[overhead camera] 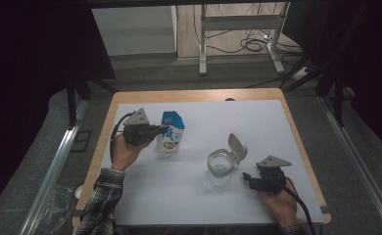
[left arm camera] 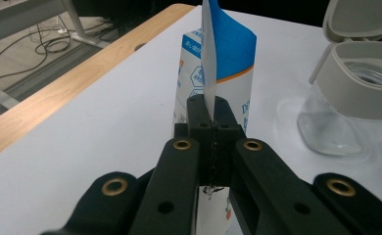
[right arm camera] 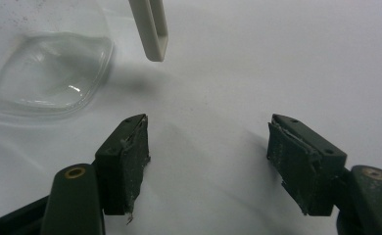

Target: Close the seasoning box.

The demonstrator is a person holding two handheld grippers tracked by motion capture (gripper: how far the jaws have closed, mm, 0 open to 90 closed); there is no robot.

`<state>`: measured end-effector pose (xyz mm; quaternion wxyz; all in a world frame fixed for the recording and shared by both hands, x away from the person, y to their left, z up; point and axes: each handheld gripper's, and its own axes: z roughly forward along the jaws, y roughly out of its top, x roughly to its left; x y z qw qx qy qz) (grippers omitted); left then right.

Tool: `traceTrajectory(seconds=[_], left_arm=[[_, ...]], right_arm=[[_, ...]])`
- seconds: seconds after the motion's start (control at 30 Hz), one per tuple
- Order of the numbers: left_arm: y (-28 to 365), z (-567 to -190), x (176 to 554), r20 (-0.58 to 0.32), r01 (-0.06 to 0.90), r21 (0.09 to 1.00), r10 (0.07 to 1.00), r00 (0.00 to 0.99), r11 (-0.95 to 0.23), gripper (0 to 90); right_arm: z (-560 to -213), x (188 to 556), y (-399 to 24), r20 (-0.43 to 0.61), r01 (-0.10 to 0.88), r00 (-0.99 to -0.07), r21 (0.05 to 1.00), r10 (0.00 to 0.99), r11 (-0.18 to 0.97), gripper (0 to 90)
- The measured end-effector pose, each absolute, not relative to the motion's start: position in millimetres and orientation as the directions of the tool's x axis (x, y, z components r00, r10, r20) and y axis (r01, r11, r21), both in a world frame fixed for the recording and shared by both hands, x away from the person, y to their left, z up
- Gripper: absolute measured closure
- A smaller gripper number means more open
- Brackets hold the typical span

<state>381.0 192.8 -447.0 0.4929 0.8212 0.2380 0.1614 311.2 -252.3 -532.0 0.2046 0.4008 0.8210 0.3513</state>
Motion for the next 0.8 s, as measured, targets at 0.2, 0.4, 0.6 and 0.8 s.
traceTrajectory(seconds=[0.2, 0.4, 0.6, 0.8], left_arm=[[188, -439, 373, 0.024, 0.245, 0.873, 0.539, 0.842, -0.422, 90.0], [182, -433, 364, 0.026, 0.253, 0.856, 0.527, 0.849, -0.45, 90.0], [176, -427, 356, 0.023, 0.259, 0.842, 0.509, 0.86, -0.474, 90.0], [170, -424, 348, 0.019, 0.262, 0.83, 0.494, 0.869, -0.493, 90.0]], right_arm=[[-532, 311, -252, -0.054, 0.515, -0.595, 0.741, 0.802, 0.432, 32.0], [-532, 311, -252, -0.054, 0.515, -0.595, 0.741, 0.802, 0.432, 32.0], [-532, 311, -252, -0.053, 0.516, -0.595, 0.74, 0.802, 0.432, 31.7], [-532, 311, -252, -0.058, 0.515, -0.593, 0.739, 0.803, 0.434, 30.1]])
